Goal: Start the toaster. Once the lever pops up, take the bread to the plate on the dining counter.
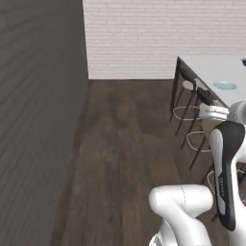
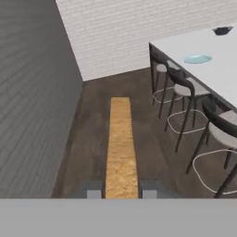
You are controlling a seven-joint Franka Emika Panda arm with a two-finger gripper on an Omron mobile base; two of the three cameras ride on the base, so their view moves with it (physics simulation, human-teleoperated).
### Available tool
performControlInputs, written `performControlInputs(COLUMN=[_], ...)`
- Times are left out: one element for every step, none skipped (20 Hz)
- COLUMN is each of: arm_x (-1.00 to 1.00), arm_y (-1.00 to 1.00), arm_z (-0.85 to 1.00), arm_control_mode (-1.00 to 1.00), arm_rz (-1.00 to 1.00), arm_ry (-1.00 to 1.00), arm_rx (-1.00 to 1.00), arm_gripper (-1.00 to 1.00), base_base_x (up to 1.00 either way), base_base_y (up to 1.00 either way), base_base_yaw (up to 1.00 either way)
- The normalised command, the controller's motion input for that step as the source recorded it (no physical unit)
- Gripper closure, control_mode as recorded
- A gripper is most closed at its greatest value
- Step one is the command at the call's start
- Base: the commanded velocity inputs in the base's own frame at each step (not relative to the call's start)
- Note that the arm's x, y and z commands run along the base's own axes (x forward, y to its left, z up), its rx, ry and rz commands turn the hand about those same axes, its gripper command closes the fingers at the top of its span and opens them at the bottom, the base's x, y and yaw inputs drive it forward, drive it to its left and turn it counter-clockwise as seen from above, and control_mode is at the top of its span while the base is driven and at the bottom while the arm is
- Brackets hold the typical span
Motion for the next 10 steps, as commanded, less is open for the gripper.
performControlInputs(arm_x=[0.00,0.00,0.00,0.00,0.00,0.00,0.00,0.00,0.00,0.00], arm_y=[0.00,0.00,0.00,0.00,0.00,0.00,0.00,0.00,0.00,0.00], arm_z=[0.00,0.00,0.00,0.00,0.00,0.00,0.00,0.00,0.00,0.00], arm_control_mode=[1.00,1.00,1.00,1.00,1.00,1.00,1.00,1.00,1.00,1.00], arm_rz=[0.00,0.00,0.00,0.00,0.00,0.00,0.00,0.00,0.00,0.00], arm_ry=[0.00,0.00,0.00,0.00,0.00,0.00,0.00,0.00,0.00,0.00], arm_rx=[0.00,0.00,0.00,0.00,0.00,0.00,0.00,0.00,0.00,0.00], arm_gripper=[1.00,1.00,1.00,1.00,1.00,1.00,1.00,1.00,1.00,1.00], base_base_x=[1.00,1.00,1.00,1.00,1.00,1.00,1.00,1.00,1.00,1.00], base_base_y=[0.56,0.40,0.29,0.26,0.32,0.36,0.39,0.41,0.44,0.45], base_base_yaw=[-0.03,-0.09,-0.16,-0.23,-0.31,-0.35,-0.39,-0.41,-0.44,-0.48])
